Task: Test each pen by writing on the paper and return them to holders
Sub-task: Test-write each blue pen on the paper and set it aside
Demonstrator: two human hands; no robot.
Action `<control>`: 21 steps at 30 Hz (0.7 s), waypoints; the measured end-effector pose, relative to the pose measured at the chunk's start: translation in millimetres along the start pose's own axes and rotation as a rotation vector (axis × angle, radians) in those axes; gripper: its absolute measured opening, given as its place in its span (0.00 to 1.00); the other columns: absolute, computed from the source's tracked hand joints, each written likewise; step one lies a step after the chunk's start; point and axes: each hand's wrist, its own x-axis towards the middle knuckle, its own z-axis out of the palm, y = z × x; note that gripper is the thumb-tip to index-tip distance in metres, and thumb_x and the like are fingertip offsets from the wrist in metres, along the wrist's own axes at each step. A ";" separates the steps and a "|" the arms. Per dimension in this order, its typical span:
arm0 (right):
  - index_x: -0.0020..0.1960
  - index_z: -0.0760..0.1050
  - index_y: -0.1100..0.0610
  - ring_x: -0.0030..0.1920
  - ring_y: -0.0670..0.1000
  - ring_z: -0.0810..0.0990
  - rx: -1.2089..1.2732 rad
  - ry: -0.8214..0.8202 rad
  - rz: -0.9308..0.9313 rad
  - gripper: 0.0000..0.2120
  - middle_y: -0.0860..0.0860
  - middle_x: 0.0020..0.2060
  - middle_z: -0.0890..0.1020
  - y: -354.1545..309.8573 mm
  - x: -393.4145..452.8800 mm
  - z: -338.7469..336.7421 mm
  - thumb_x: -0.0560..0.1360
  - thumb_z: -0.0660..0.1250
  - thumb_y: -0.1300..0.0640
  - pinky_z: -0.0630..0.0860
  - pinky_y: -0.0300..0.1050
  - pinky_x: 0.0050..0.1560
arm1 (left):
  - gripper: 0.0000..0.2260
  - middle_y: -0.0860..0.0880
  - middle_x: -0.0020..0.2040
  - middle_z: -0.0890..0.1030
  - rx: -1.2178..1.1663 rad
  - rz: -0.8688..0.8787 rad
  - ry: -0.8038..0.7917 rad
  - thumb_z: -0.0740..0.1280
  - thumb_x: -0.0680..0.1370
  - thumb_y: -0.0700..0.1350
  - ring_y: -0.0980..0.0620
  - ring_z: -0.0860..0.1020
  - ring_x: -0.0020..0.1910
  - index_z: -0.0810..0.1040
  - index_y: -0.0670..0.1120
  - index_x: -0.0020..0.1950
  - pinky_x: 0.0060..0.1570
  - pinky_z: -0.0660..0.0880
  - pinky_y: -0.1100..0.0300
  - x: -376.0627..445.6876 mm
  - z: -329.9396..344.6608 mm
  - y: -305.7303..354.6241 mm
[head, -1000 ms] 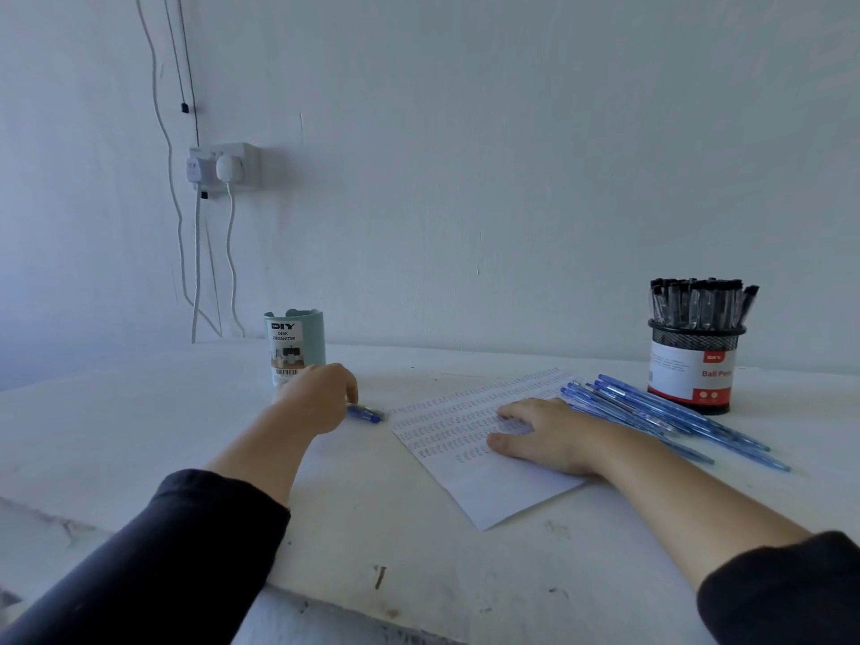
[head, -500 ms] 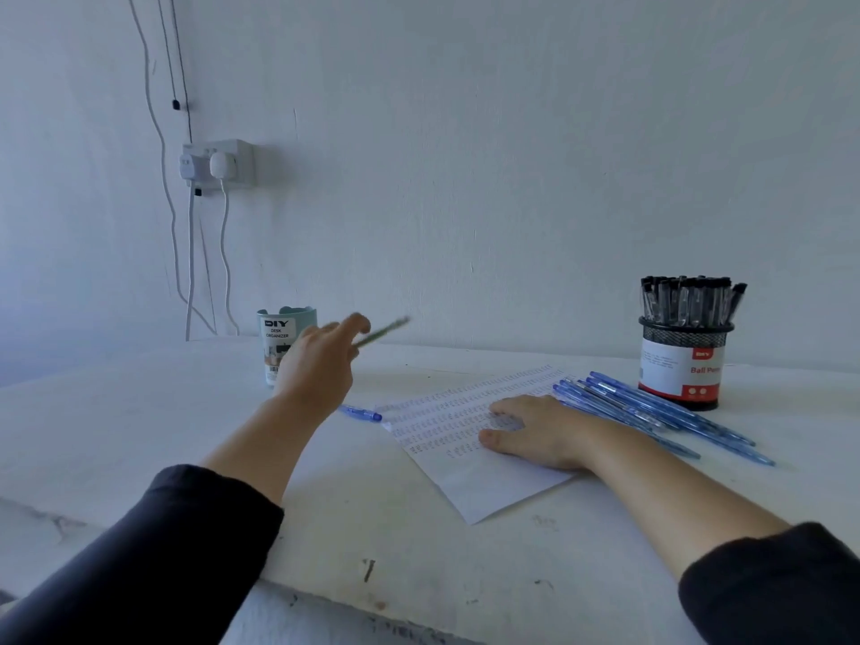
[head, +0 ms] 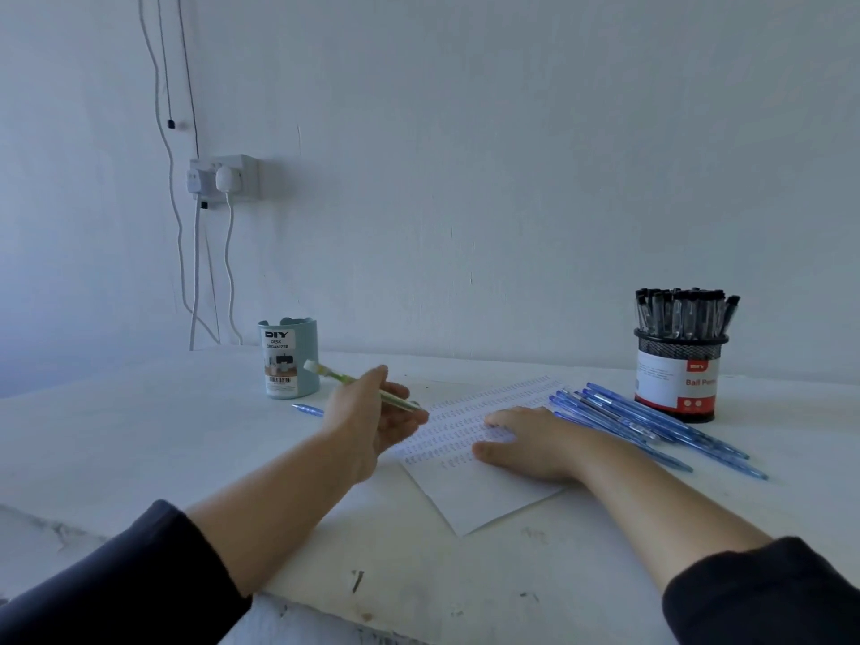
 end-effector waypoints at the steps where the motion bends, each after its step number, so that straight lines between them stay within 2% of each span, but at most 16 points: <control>1: 0.76 0.58 0.50 0.75 0.54 0.56 0.004 0.000 0.000 0.32 0.50 0.75 0.60 0.3 0.1 0.1 0.77 0.56 0.37 0.56 0.52 0.73 | 0.13 0.38 0.33 0.80 0.020 -0.003 -0.021 0.64 0.80 0.45 0.47 0.80 0.28 0.75 0.37 0.41 0.24 0.77 0.62 -1.2 -0.2 -3.2; 4: 0.76 0.58 0.50 0.75 0.53 0.56 0.032 0.005 0.003 0.32 0.49 0.75 0.60 0.3 0.8 0.0 0.76 0.57 0.37 0.56 0.52 0.73 | 0.05 0.38 0.33 0.79 0.195 0.066 -0.070 0.70 0.73 0.33 0.47 0.79 0.29 0.76 0.37 0.39 0.26 0.78 0.61 -6.5 0.7 -8.4; 6: 0.75 0.59 0.50 0.75 0.53 0.57 0.037 0.008 0.001 0.32 0.49 0.75 0.60 0.3 1.3 0.7 0.76 0.57 0.37 0.57 0.52 0.73 | 0.08 0.40 0.32 0.77 0.309 0.124 -0.065 0.67 0.71 0.28 0.49 0.77 0.27 0.73 0.38 0.36 0.26 0.77 0.62 -9.7 2.0 -10.4; 10: 0.75 0.59 0.50 0.75 0.53 0.57 0.039 0.006 -0.005 0.32 0.49 0.75 0.60 -0.1 0.8 0.4 0.77 0.58 0.37 0.57 0.52 0.73 | 0.09 0.42 0.30 0.75 0.446 0.179 -0.093 0.66 0.71 0.29 0.49 0.75 0.25 0.71 0.40 0.36 0.27 0.76 0.61 -15.7 6.5 -11.8; 21: 0.76 0.58 0.51 0.75 0.53 0.56 0.040 -0.002 -0.009 0.32 0.49 0.75 0.59 -0.3 -0.2 -1.0 0.77 0.58 0.38 0.57 0.51 0.73 | 0.07 0.46 0.21 0.74 0.686 0.250 -0.113 0.65 0.67 0.32 0.52 0.72 0.20 0.73 0.41 0.31 0.23 0.70 0.66 -20.5 9.8 -15.4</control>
